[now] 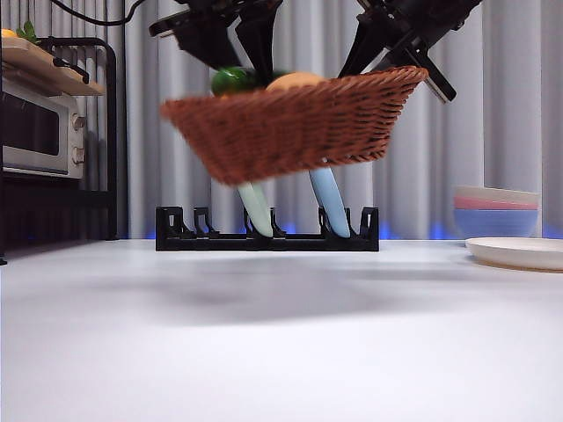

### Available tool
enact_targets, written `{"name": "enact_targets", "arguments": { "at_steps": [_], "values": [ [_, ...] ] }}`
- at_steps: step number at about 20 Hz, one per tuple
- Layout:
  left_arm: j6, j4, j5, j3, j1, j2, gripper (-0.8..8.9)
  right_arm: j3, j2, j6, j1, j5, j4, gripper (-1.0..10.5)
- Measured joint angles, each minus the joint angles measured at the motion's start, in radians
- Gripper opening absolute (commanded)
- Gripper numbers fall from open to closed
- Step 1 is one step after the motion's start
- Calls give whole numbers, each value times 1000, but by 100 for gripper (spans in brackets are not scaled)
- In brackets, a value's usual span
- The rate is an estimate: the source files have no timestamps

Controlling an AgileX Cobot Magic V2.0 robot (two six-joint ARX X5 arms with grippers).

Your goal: Pick up the basket,pick up the corn from the table,pick up the potato from the table,pick up the cucumber from the table,put all items into the basket

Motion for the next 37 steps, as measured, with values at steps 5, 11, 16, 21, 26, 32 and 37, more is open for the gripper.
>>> {"name": "enact_targets", "arguments": {
  "at_steps": [5, 11, 16, 21, 26, 32, 37],
  "values": [
    [6, -8, 8, 14, 2, 0, 598, 0, 0, 1, 0, -3, 3, -11],
    [26, -201, 18, 198, -7, -34, 598, 0, 0, -2, -10, 35, -8, -11],
    [64, -278, 31, 288, -27, -250, 598, 0, 14, -11, -46, 94, -88, -11],
    [70, -249, 32, 291, -29, -442, 598, -124, 33, 55, -31, 148, 2, -11],
    [70, -248, 32, 291, -29, -519, 598, -242, 51, 133, -13, 151, 103, -11],
    [70, -242, 34, 290, -29, -509, 598, -243, 116, 160, 6, 240, 109, 22],
    [70, -250, 33, 290, -29, -512, 598, -242, 116, 142, -1, 240, 73, 510]
  ]
}}
